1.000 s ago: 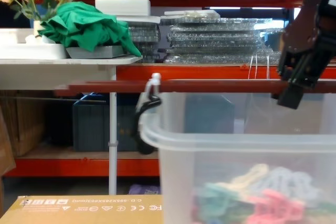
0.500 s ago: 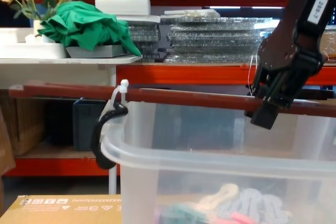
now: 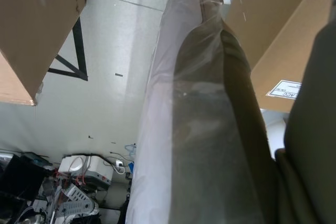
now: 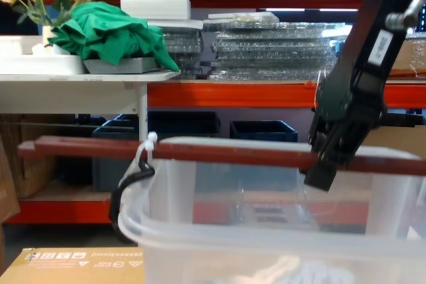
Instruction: Use one hand to grasp the basket and place it at the designated location.
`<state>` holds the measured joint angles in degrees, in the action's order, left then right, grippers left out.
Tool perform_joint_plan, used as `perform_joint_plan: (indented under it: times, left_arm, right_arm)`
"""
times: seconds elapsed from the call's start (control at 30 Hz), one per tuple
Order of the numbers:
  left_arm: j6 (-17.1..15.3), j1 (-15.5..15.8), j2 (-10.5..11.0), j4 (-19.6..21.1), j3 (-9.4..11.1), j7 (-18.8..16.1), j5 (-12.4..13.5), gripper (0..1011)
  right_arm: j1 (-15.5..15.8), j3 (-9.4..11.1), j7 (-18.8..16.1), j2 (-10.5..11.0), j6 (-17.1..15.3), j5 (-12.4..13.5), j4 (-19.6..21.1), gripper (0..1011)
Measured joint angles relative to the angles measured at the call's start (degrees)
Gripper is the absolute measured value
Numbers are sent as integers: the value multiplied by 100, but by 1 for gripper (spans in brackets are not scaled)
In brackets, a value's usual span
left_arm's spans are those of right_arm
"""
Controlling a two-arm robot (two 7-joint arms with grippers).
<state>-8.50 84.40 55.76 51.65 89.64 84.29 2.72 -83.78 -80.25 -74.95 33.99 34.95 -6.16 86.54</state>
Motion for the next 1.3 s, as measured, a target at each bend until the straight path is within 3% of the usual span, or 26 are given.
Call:
perform_joint_plan:
  times: [0.53, 1.3]
  left_arm:
    - [0, 0, 0, 0, 0, 0, 0, 0]
    - [0, 0, 0, 0, 0, 0, 0, 0]
  right_arm:
    - [260, -197, 234, -213, -279, -581, -135, 233]
    - [447, -248, 390, -261, -290, -761, -49, 234]
